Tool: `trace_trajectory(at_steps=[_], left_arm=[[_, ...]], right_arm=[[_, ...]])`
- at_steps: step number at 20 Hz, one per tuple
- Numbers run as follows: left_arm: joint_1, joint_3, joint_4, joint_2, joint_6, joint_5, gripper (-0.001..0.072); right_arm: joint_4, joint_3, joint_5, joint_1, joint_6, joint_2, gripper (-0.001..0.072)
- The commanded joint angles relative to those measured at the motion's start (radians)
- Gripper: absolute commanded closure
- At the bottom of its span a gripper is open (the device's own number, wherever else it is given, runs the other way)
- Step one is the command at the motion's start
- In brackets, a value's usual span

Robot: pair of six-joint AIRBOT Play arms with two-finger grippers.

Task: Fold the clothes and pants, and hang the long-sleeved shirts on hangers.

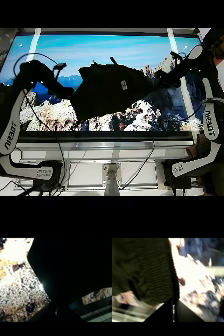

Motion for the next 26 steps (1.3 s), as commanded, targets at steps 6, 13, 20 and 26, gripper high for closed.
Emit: trace_trajectory(at_steps=[6,13,20,26], left_arm=[[-0.147,-0.201,0.214,0.002,-0.013,-0.104,0.0702],[-0.112,-0.201,0.398,0.058,-0.139,-0.208,0.07],[-0.13,-0.199,0.221,0.068,-0.143,-0.296,0.021],[-0.084,-0.011,0.139,0.103,-0.302,-0.628,0.0215]], right_arm=[[-0.225,-0.349,0.002,-0.002,0.014,0.114,0.0698],[-0.296,-0.412,0.006,-0.002,0.087,0.191,0.0695],[-0.274,-0.344,-0.021,-0.001,0.153,0.19,0.0069],[-0.236,-0.126,-0.259,-0.001,0.163,0.173,0.0072]])
